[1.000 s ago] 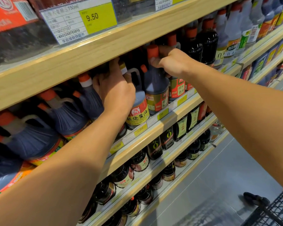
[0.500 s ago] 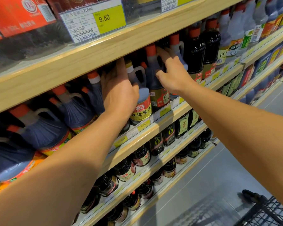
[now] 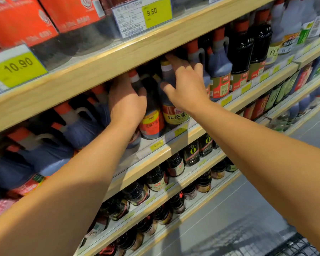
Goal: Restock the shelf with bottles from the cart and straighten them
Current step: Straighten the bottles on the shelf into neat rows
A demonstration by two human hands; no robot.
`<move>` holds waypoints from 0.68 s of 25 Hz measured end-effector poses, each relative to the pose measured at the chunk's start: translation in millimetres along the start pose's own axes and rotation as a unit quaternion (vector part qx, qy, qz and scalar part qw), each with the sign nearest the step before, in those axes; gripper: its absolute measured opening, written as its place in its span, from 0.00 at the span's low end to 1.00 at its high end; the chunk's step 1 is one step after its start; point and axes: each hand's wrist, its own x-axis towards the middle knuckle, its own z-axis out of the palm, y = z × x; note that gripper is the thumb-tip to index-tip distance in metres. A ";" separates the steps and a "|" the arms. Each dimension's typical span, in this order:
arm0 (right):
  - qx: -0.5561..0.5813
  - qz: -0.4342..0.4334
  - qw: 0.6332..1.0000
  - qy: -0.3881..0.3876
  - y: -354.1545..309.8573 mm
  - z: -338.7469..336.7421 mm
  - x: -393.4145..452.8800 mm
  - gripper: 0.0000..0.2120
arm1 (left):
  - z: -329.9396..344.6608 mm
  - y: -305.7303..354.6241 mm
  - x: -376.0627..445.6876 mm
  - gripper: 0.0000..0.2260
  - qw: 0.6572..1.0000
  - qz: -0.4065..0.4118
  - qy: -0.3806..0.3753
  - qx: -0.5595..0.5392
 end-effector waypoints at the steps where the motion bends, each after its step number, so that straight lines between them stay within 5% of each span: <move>1: 0.008 0.006 1.000 0.007 0.5 4.3 3.0 0.22 | 0.3 1.5 8.7 0.21 0.999 -0.026 -0.010 0.019; 5: 0.068 0.005 0.996 0.065 -0.4 11.1 20.8 0.20 | 1.4 -0.3 28.2 0.18 0.997 -0.043 -0.021 0.066; 10: 0.136 0.008 0.986 0.096 -7.0 12.7 27.4 0.19 | 0.9 -5.8 14.9 0.16 0.999 -0.046 -0.014 -0.008; 17: 0.272 0.039 0.961 0.041 -4.3 10.5 37.0 0.17 | 4.2 -12.7 23.1 0.14 0.998 -0.037 -0.004 -0.056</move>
